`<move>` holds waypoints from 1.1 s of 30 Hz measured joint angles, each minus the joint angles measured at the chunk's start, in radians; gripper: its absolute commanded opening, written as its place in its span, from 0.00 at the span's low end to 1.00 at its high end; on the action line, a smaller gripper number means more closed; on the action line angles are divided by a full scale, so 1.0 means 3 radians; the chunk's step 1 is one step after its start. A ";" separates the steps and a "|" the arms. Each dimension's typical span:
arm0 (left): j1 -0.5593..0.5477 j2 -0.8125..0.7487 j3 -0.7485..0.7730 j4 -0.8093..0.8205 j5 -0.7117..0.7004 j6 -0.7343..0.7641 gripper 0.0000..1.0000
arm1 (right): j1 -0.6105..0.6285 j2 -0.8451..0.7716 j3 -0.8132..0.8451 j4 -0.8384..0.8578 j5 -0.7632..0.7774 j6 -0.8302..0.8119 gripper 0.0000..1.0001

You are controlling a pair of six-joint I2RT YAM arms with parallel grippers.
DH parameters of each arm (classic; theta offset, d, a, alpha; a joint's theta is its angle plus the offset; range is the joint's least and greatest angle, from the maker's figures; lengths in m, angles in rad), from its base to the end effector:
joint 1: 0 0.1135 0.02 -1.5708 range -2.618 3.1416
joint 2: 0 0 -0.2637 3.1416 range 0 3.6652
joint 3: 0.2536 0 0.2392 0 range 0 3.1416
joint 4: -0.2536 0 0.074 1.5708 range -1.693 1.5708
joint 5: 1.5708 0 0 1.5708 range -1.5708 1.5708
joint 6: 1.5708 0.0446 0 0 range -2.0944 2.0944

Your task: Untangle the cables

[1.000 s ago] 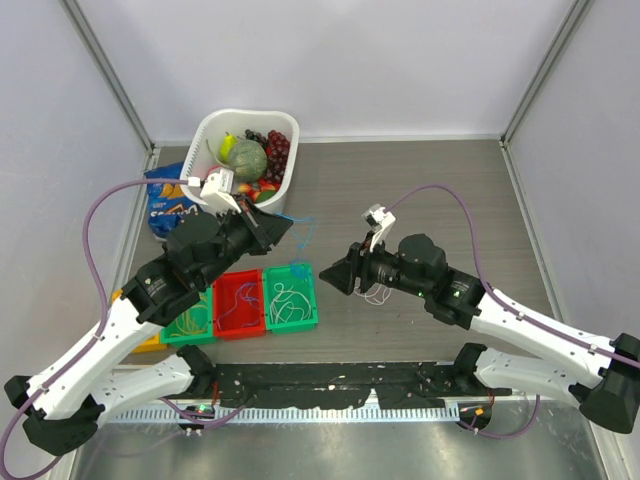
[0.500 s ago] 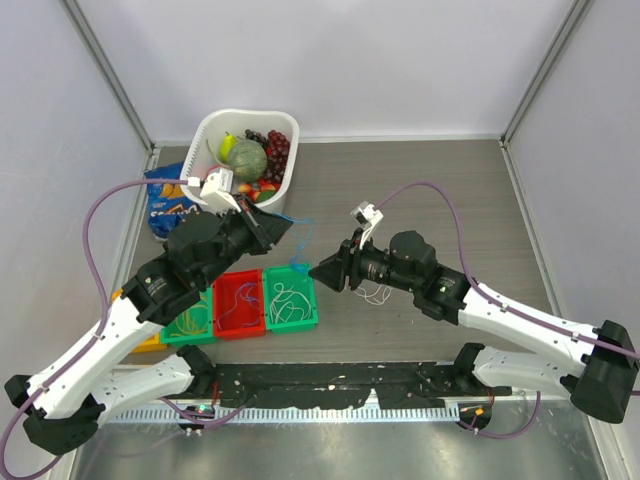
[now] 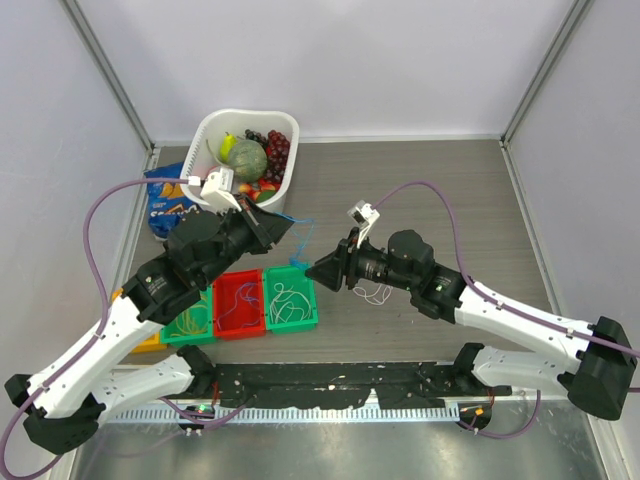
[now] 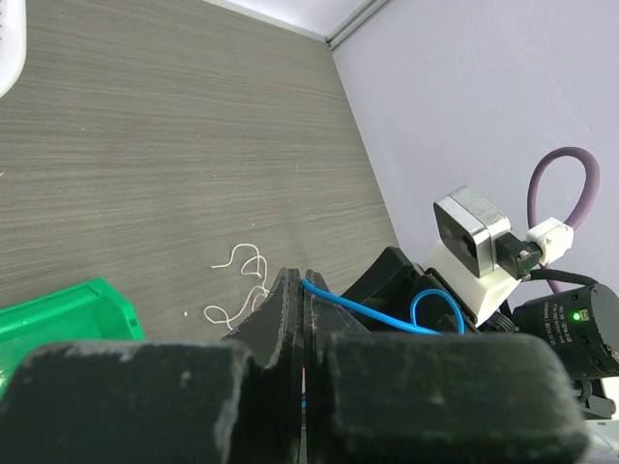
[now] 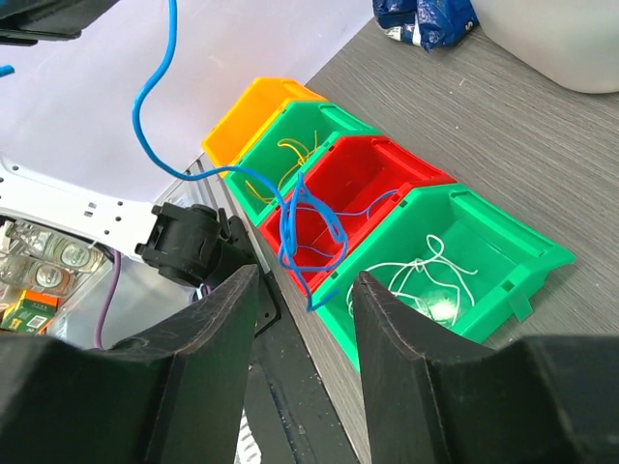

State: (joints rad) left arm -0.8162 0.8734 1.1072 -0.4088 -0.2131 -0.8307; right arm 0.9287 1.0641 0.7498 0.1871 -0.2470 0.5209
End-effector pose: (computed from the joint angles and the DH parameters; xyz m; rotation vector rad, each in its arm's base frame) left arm 0.1287 -0.1231 0.4072 -0.1791 1.8460 -1.0021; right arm 0.1392 0.2044 0.3147 -0.5753 1.7793 1.2576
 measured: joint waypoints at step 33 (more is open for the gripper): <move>0.0000 0.0015 0.0000 0.0052 0.0114 -0.0041 0.00 | 0.0000 0.0100 -0.0033 0.0233 -0.0102 0.0069 0.29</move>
State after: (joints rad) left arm -0.8162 0.8780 1.1072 -0.3931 -0.1787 -0.8429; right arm 0.9287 1.0943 0.7399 0.2569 -0.2775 0.5415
